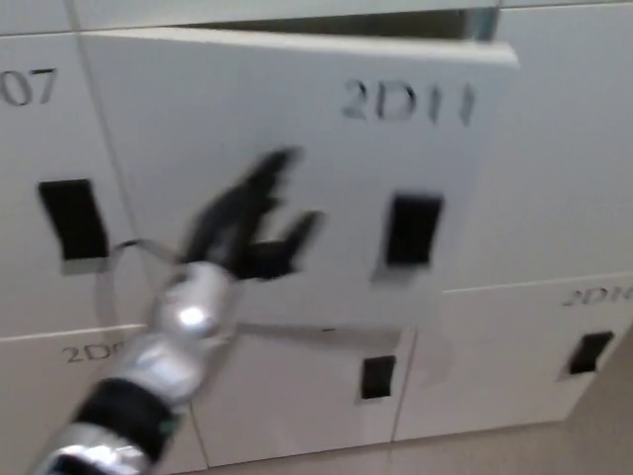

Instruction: The robot uses its left hand to push the door of an open cabinet towards the right and closes it

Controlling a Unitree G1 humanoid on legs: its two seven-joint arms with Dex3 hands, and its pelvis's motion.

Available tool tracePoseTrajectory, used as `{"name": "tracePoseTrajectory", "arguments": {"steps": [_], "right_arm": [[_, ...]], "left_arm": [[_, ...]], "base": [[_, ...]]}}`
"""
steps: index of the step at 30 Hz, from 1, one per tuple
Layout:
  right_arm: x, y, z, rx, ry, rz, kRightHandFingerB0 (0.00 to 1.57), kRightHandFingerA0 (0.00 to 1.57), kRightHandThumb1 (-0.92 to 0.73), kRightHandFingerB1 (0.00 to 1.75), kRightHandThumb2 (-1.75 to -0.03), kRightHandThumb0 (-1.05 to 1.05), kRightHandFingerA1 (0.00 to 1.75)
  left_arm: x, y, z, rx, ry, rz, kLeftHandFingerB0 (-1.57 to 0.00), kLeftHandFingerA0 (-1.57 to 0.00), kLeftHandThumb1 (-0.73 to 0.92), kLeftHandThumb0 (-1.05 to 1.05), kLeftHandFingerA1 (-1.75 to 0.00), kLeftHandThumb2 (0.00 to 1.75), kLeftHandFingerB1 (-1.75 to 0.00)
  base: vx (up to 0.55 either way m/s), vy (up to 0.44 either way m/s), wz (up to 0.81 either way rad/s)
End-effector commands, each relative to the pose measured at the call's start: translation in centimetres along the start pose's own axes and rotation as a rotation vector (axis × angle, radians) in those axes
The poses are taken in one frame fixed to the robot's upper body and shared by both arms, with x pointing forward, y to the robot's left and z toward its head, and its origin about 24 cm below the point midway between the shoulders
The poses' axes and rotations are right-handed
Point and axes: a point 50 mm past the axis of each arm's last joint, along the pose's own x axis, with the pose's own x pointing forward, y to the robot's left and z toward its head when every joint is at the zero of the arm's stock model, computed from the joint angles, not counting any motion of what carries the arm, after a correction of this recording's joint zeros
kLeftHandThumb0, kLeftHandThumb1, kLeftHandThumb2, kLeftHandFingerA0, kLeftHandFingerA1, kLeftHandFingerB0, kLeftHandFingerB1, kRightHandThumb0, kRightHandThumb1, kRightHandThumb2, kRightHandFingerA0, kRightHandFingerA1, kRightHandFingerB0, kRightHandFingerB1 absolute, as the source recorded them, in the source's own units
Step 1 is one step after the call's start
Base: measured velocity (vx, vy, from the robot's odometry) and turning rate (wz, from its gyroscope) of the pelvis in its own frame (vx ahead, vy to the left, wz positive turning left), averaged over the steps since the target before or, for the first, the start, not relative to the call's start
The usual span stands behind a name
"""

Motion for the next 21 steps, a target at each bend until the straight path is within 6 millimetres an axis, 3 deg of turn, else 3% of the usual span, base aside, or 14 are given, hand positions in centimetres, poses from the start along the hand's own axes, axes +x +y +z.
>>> {"name": "tracePoseTrajectory", "arguments": {"steps": [1,2,8,9,10,11,13,14,16,17,18,19,20,21], "right_arm": [[0.4,-1.9,1.5,-0.032,-0.047,-0.056,0.21,0.29,-0.92,0.31,-0.73,-0.57,0.36],[0.4,-1.9,1.5,-0.030,-0.047,-0.055,0.21,0.30,-0.92,0.31,-0.73,-0.57,0.36],[0.5,-1.9,1.8,-0.012,-0.050,-0.047,0.21,0.29,-0.92,0.31,-0.73,-0.57,0.35],[0.5,-2.0,1.8,-0.002,-0.058,-0.049,0.21,0.30,-0.92,0.31,-0.72,-0.56,0.36],[0.5,-2.0,1.8,0.000,-0.060,-0.050,0.21,0.30,-0.92,0.31,-0.72,-0.56,0.36],[0.4,-2.0,1.8,0.006,-0.058,-0.052,0.22,0.30,-0.92,0.32,-0.72,-0.56,0.37],[0.4,-2.1,1.7,0.004,-0.055,-0.055,0.22,0.30,-0.92,0.31,-0.71,-0.56,0.36],[0.4,-2.2,1.7,-0.006,-0.051,-0.058,0.22,0.30,-0.92,0.31,-0.71,-0.58,0.36],[0.4,-2.1,1.6,-0.015,-0.048,-0.057,0.22,0.30,-0.92,0.31,-0.71,-0.58,0.36],[0.4,-2.1,1.5,-0.006,-0.046,-0.050,0.21,0.29,-0.92,0.31,-0.72,-0.57,0.35],[0.4,-2.1,1.5,-0.003,-0.046,-0.048,0.21,0.29,-0.92,0.31,-0.72,-0.57,0.35],[0.4,-2.2,1.5,-0.012,-0.042,-0.049,0.22,0.30,-0.92,0.32,-0.72,-0.57,0.36],[0.4,-2.2,1.5,-0.026,-0.037,-0.052,0.22,0.30,-0.92,0.32,-0.72,-0.57,0.36],[0.4,-2.3,1.6,-0.027,-0.039,-0.053,0.22,0.31,-0.92,0.32,-0.72,-0.57,0.37]], "left_arm": [[-0.7,-9.1,23.2,0.541,-0.932,-0.225,-0.11,-0.36,0.76,-0.69,-0.55,1.17,-0.42],[-0.6,-9.0,22.8,0.562,-0.912,-0.231,-0.19,-0.33,0.92,-0.85,-0.37,0.81,-0.31],[-0.5,-8.0,19.5,0.605,-0.828,-0.263,-0.23,-0.34,0.91,-0.77,-0.38,0.75,-0.30],[-0.8,-7.4,17.3,0.594,-0.781,-0.294,-0.23,-0.33,0.92,-0.77,-0.39,0.75,-0.31],[-0.9,-7.2,16.8,0.592,-0.769,-0.303,-0.23,-0.33,0.92,-0.77,-0.39,0.75,-0.31],[-1.6,-6.5,13.9,0.587,-0.680,-0.356,-0.26,-0.32,0.92,-0.79,-0.39,0.76,-0.32],[-2.4,-5.8,11.5,0.577,-0.606,-0.397,-0.25,-0.34,0.92,-0.78,-0.40,0.74,-0.32],[-3.5,-4.9,8.4,0.559,-0.519,-0.428,-0.15,-0.35,0.74,-0.63,-0.55,1.13,-0.44],[-4.5,-4.4,6.3,0.551,-0.460,-0.443,-0.15,-0.35,0.74,-0.63,-0.55,1.13,-0.44],[-5.6,-3.9,4.1,0.526,-0.387,-0.457,-0.15,-0.36,0.76,-0.64,-0.55,1.14,-0.43],[-5.8,-3.8,3.6,0.520,-0.368,-0.461,-0.15,-0.36,0.76,-0.64,-0.55,1.14,-0.43],[-6.8,-3.2,1.8,0.478,-0.293,-0.484,-0.27,-0.35,0.92,-0.74,-0.38,0.74,-0.33],[-7.9,-2.6,-0.2,0.430,-0.213,-0.508,-0.27,-0.35,0.92,-0.74,-0.38,0.74,-0.33],[-9.2,-2.0,-1.9,0.405,-0.162,-0.493,-0.20,-0.35,0.83,-0.69,-0.54,1.15,-0.45]], "base": [[0.05,-0.010,-0.22],[0.07,-0.028,-0.18],[0.03,-0.019,-0.06],[0.06,-0.042,-0.08],[0.00,0.000,0.00],[0.00,0.000,0.00],[0.00,0.000,0.00],[0.00,0.000,0.00],[0.00,0.000,0.00],[0.00,0.000,0.00],[0.00,0.000,0.00],[0.00,0.000,0.00],[0.00,0.000,0.00],[0.00,0.000,0.00]]}}
